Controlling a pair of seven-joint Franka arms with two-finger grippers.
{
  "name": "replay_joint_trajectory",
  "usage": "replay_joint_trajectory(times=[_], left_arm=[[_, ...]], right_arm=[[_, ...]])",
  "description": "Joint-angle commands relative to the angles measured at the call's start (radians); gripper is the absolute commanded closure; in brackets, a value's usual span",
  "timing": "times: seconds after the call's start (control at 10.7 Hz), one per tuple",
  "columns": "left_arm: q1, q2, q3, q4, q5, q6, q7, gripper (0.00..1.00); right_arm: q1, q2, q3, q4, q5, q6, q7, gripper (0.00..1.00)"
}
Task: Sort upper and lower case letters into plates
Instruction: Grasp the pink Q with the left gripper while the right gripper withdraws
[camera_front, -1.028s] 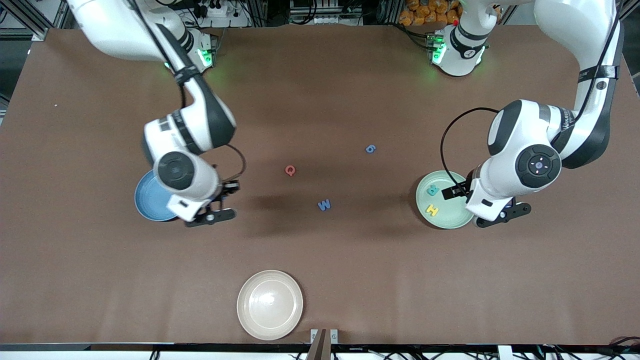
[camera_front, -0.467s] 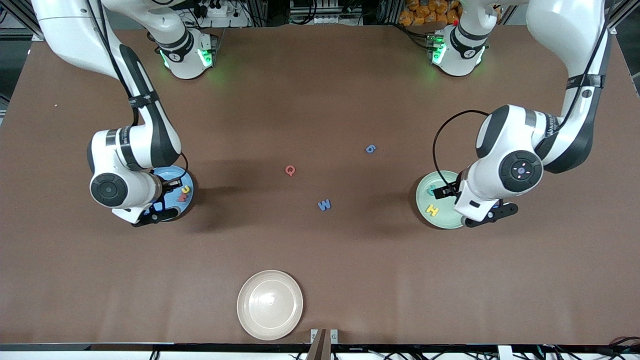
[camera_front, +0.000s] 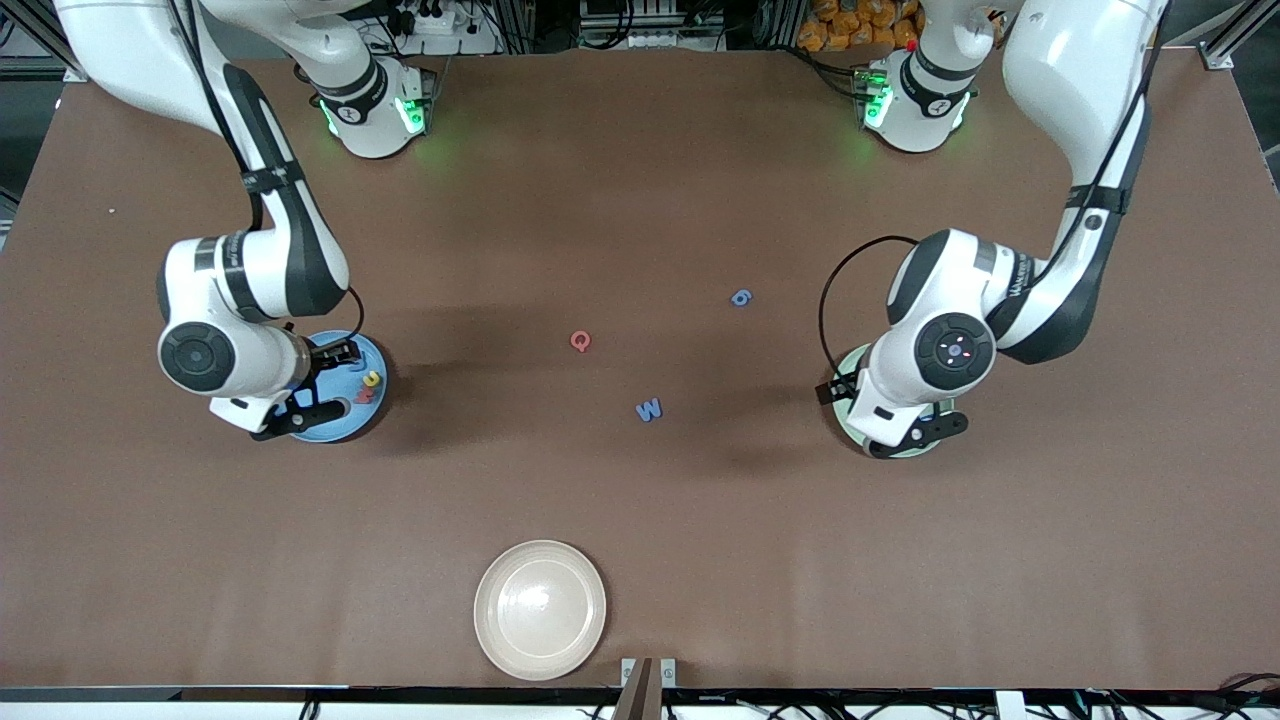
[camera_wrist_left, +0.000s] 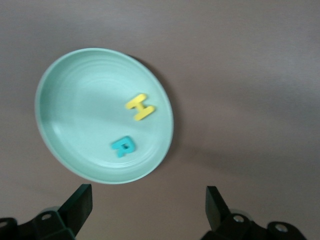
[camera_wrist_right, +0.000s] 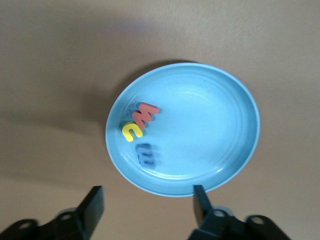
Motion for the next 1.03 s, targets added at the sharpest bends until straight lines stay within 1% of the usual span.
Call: replay_joint_trajectory(times=[0.0, 0.19, 0.28, 0.37, 0.47, 0.56, 0.75, 0.84, 0.93], left_arm=[[-0.074, 0.046, 0.001, 0.013, -0.013, 0.08, -0.15, 0.0], [-0.167, 0.062, 0.001, 0.013, -0.011, 0.111, -0.275, 0.0], [-0.21, 0.063, 0.001, 0.013, -0.013, 0.125, -0.339, 0.0], [-0.25, 0.063, 0.001, 0.014, -0.016, 0.131, -0.399, 0.0], [-0.29, 0.063, 0.001, 0.033, -0.038, 0.132, -0.453, 0.0], [-0.336, 0.079, 0.001, 0.043, -0.046, 0.137, -0.5, 0.0], [-0.393, 0.135, 0.001, 0.103, -0.046, 0.209, -0.572, 0.0], [-0.405, 0.16, 0.001, 0.128, -0.046, 0.253, -0.621, 0.0], [-0.425, 0.174, 0.003, 0.135, -0.045, 0.281, -0.637, 0.0]], right_arm=[[0.008, -0.102, -0.004, 0.07, 0.015, -0.145, -0.019, 0.0], [0.01, -0.183, -0.003, 0.115, 0.017, -0.194, -0.018, 0.0], [0.01, -0.236, -0.003, 0.118, 0.021, -0.194, -0.015, 0.0], [0.01, -0.278, -0.004, 0.123, 0.044, -0.194, -0.012, 0.0], [0.005, -0.303, -0.01, 0.143, 0.06, -0.196, -0.013, 0.0], [0.005, -0.31, -0.03, 0.173, 0.064, -0.213, -0.013, 0.0], [0.002, -0.323, -0.056, 0.193, 0.084, -0.23, -0.01, 0.0], [0.002, -0.333, -0.07, 0.195, 0.13, -0.231, 0.022, 0.0], [0.002, -0.353, -0.094, 0.195, 0.146, -0.227, 0.104, 0.0]])
